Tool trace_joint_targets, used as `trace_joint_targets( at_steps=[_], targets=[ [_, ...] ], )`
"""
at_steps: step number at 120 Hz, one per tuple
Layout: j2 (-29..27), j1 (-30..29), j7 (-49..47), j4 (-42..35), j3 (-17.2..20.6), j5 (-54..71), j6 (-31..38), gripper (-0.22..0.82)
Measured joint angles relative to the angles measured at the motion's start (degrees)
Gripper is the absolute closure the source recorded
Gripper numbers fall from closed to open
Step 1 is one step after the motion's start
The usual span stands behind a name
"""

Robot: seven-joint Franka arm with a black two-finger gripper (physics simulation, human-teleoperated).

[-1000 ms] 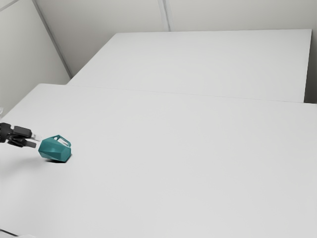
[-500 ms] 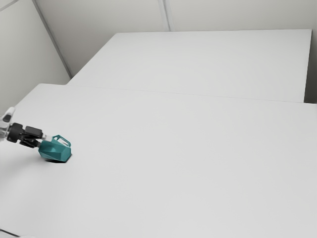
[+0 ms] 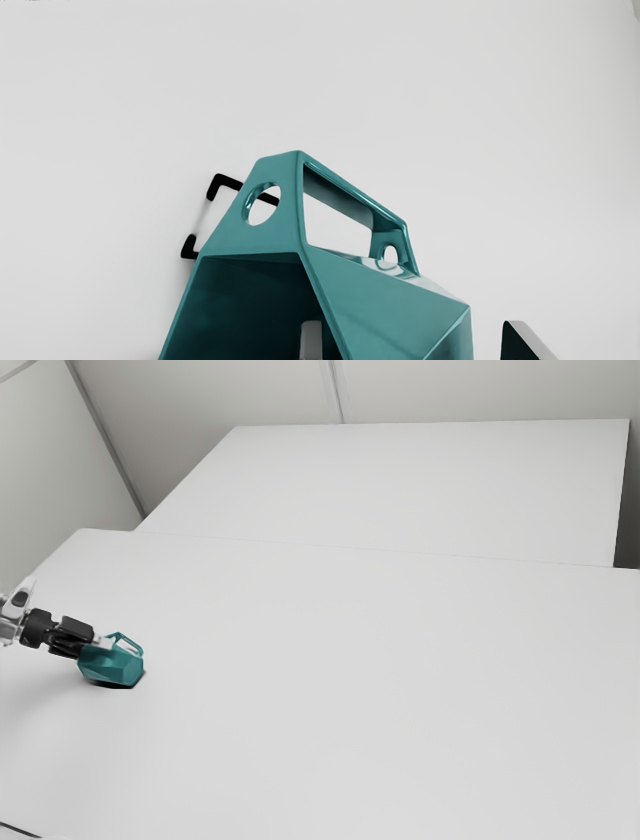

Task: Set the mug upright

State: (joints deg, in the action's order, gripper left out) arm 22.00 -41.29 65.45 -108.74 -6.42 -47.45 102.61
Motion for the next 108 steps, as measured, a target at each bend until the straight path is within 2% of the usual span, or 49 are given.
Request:
trace_joint_targets(
  at_steps=[27,54,67,92,108],
  targets=[
    [-0.29,0.28,-0.23,0.0,0.0,0.02,-0.15,0.52],
    [-1.4,1.28,-0.44,-0.1,0.06,0.31,0.1,0.68],
    [-2.8,2.59,-0.52,-0.35,0.03,0.7,0.28,0.73],
    [-5.27,5.68,-0.65,-0.79,0.01,2.46,0.73,0.74],
    [-9.36,10.68,-2.25,-0.8,0.02,8.69,0.98,0.76]
  ],
)
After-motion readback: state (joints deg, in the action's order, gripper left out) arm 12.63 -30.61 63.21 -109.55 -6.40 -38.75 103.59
